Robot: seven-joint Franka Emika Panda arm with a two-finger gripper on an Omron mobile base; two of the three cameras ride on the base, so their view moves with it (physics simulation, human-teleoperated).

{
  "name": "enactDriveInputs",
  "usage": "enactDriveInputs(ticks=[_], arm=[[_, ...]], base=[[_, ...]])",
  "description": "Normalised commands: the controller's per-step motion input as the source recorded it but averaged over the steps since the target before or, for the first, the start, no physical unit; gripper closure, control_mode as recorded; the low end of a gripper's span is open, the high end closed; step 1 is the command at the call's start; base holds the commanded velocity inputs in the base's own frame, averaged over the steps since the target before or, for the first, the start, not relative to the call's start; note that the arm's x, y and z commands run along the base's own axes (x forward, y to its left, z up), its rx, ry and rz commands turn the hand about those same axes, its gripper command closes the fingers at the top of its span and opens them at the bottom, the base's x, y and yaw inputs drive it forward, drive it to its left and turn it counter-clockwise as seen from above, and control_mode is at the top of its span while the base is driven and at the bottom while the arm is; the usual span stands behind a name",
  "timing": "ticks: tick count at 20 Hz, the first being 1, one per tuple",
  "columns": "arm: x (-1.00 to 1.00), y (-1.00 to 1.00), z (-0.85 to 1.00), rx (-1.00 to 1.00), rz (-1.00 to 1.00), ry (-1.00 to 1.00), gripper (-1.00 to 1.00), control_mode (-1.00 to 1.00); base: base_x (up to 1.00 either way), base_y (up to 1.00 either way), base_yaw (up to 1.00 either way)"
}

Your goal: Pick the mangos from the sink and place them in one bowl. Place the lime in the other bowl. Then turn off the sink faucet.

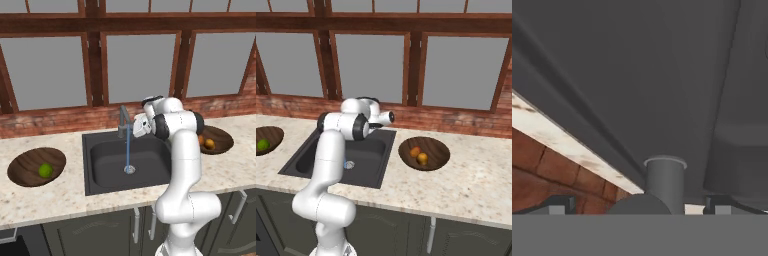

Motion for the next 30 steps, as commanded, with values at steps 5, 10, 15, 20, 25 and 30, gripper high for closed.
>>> enactDriveInputs(ticks=[5, 10, 15, 20, 25, 30], arm=[[0.58, 1.0, 0.78, -0.04, 0.27, -0.19, -1.0, -1.0], [0.44, 1.0, 0.98, -0.19, 0.18, -0.35, -1.0, -1.0], [0.23, 1.0, 1.0, -0.38, 0.02, -0.39, -1.0, -1.0], [0.41, 1.0, 1.0, -0.51, 0.0, -0.34, -1.0, -1.0], [0.5, 1.0, 1.0, -0.51, 0.0, -0.3, -1.0, -1.0], [0.59, 1.0, 1.0, -0.5, 0.0, -0.22, -1.0, -1.0]], base=[[0.0, 0.0, 0.0], [0.0, 0.0, 0.0], [0.0, 0.0, 0.0], [0.0, 0.0, 0.0], [0.0, 0.0, 0.0], [0.0, 0.0, 0.0]])
